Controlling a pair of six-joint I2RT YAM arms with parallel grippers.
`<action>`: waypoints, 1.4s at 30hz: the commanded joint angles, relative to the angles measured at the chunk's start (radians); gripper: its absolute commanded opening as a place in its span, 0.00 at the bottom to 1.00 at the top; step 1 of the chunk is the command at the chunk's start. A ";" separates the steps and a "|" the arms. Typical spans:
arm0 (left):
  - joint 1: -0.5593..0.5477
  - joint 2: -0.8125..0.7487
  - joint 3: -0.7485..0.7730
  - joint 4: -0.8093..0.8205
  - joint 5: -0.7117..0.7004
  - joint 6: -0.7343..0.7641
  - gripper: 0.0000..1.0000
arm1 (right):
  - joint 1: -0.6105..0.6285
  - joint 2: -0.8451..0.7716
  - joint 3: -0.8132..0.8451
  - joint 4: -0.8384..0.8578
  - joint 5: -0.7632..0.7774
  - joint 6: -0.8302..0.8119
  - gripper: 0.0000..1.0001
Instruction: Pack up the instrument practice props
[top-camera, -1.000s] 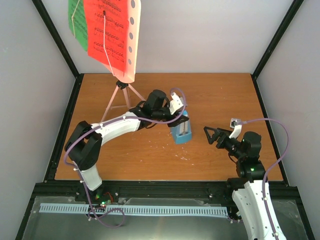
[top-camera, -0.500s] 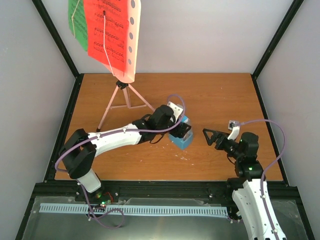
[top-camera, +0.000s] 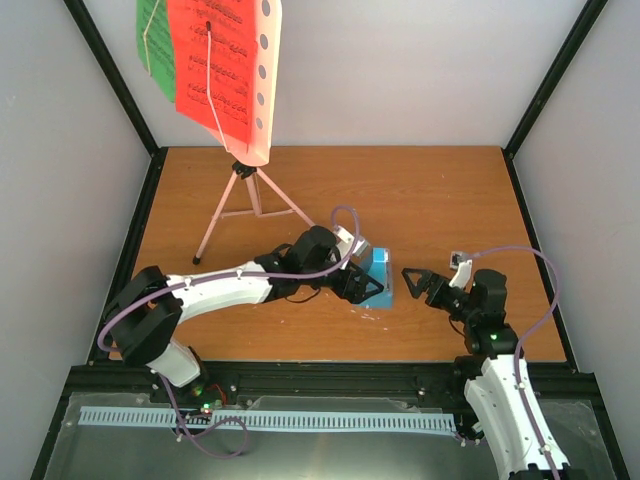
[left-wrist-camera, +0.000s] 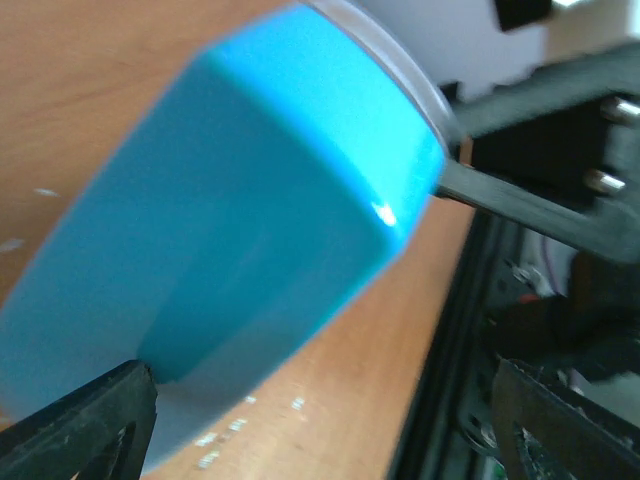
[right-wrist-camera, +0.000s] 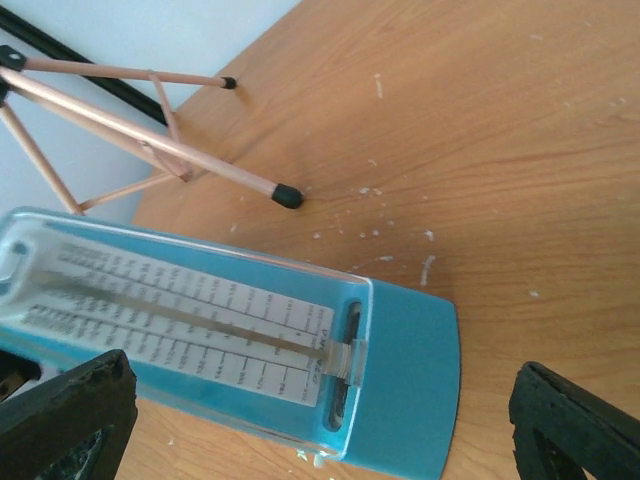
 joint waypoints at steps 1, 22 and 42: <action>-0.044 -0.005 -0.025 0.102 0.188 0.017 0.92 | -0.004 -0.007 -0.034 -0.033 0.084 0.040 1.00; 0.084 -0.019 0.160 0.047 0.302 0.559 1.00 | -0.003 -0.056 -0.051 -0.069 0.108 0.088 1.00; 0.087 0.193 0.214 -0.016 0.379 0.640 0.89 | -0.003 -0.019 -0.085 -0.010 0.082 0.086 1.00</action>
